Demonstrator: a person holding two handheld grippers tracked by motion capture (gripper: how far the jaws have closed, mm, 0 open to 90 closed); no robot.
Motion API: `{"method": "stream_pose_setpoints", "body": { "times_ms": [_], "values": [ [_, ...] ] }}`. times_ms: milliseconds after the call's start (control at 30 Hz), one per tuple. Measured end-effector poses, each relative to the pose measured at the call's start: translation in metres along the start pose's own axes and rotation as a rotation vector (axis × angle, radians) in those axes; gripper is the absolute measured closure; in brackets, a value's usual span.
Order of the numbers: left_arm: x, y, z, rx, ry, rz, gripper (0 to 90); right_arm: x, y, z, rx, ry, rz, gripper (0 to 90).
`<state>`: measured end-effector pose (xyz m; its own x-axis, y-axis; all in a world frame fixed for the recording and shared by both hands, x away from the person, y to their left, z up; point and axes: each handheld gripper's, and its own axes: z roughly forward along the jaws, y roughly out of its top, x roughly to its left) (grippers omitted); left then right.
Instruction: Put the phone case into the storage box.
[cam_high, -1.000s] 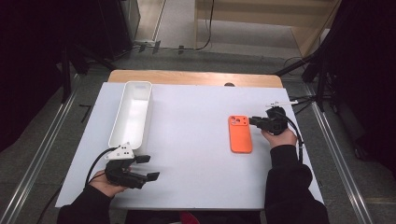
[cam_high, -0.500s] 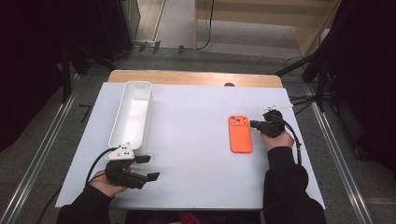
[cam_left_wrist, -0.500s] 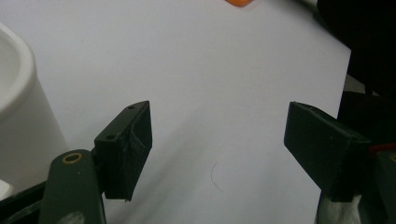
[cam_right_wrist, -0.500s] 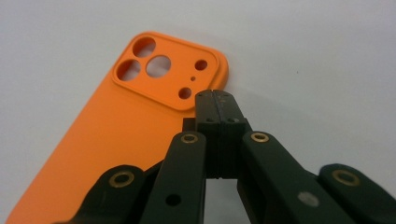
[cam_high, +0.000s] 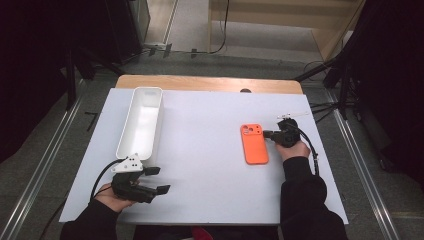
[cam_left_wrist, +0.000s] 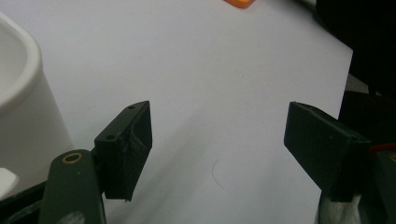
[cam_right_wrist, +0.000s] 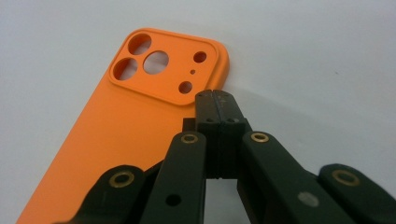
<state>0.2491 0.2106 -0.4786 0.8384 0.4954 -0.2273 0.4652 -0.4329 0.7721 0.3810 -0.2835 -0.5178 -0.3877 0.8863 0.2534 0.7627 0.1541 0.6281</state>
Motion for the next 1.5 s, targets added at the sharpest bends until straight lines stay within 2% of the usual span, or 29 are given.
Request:
{"method": "stream_pose_setpoints", "body": {
  "times_ms": [633, 1100, 1300, 1400, 1467, 1500],
  "values": [
    [-0.001, -0.003, -0.003, 0.000, 0.013, -0.002, 24.0, 0.032, 0.010, 0.017, 0.027, 0.060, -0.092, 88.0],
    [-0.001, -0.003, -0.004, -0.001, 0.012, -0.004, 24.0, 0.070, 0.013, 0.030, 0.057, 0.118, -0.180, 88.0],
    [-0.001, -0.003, -0.003, 0.001, 0.011, -0.004, 24.0, 0.068, 0.013, 0.031, 0.064, 0.112, -0.191, 88.0],
    [-0.001, -0.003, -0.003, 0.002, 0.009, -0.004, 24.0, 0.068, 0.015, 0.025, 0.034, 0.089, -0.179, 87.4],
    [0.000, -0.003, -0.003, 0.001, 0.009, -0.002, 24.0, 0.067, 0.016, 0.022, 0.018, 0.083, -0.175, 84.3],
    [0.000, -0.003, -0.003, 0.001, 0.008, -0.001, 24.0, 0.065, 0.017, 0.015, 0.003, 0.078, -0.175, 80.4]
  ]
}}
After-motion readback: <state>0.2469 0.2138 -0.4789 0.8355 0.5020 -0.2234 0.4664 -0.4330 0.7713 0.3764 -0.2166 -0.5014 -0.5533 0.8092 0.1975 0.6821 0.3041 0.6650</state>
